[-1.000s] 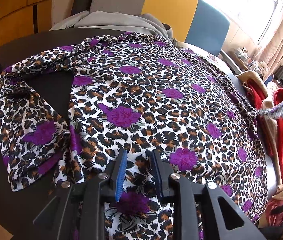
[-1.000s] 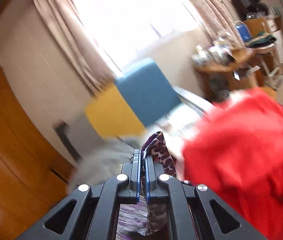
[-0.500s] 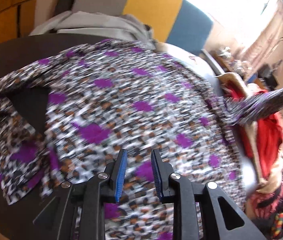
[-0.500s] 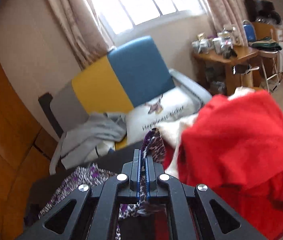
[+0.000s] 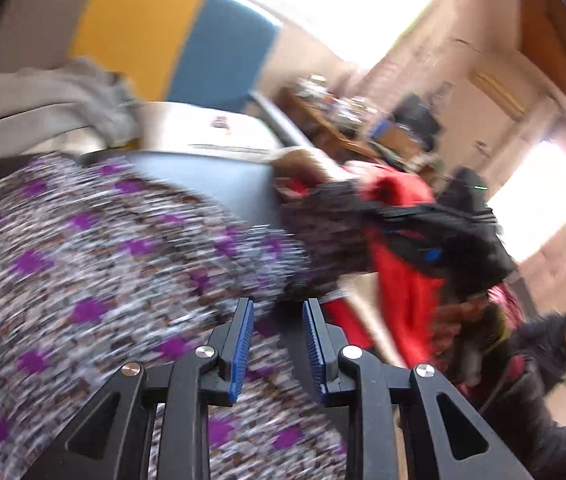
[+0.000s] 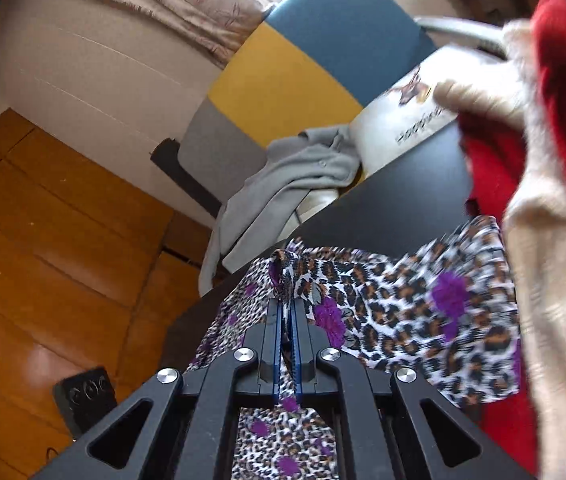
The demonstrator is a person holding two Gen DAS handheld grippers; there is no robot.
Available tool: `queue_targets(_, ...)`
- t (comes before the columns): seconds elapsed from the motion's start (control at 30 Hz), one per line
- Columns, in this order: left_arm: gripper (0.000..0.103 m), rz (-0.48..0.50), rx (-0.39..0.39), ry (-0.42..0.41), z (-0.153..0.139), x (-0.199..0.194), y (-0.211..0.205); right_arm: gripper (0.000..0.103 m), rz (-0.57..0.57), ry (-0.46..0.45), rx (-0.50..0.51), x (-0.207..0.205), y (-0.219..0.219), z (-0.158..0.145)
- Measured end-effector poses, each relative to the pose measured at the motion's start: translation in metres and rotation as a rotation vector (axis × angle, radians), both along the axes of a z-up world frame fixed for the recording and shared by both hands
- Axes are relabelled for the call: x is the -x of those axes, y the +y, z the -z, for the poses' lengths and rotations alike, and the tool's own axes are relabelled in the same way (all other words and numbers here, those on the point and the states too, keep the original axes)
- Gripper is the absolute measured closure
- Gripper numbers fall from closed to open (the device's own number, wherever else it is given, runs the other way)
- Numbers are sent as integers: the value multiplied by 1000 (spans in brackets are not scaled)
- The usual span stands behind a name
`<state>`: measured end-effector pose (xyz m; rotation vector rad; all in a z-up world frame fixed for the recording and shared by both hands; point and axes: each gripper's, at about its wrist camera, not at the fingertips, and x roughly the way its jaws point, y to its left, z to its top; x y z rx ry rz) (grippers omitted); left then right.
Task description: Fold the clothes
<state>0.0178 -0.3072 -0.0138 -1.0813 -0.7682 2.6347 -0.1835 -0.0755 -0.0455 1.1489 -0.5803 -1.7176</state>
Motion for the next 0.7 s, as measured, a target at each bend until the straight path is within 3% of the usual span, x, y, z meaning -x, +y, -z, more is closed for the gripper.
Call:
queue_targets(0.17, 76, 103, 93, -5, -1, 42, 40, 95, -86, -32, -7, 3, -16, 7)
queue_targets(0.3, 76, 86, 201, -49, 13, 61, 53, 95, -138, -39, -30, 7, -28, 10)
queue_targets(0.6, 76, 25, 183, -181, 60, 89, 31, 95, -239, -99, -51, 2, -63, 38)
queue_targets(0.67, 85, -12, 187, -214, 71, 93, 23, 95, -237, -105, -48, 1, -67, 43)
queue_targets(0.7, 98, -30, 177, -227, 76, 95, 18, 92, -225, -112, -39, 3, -66, 45)
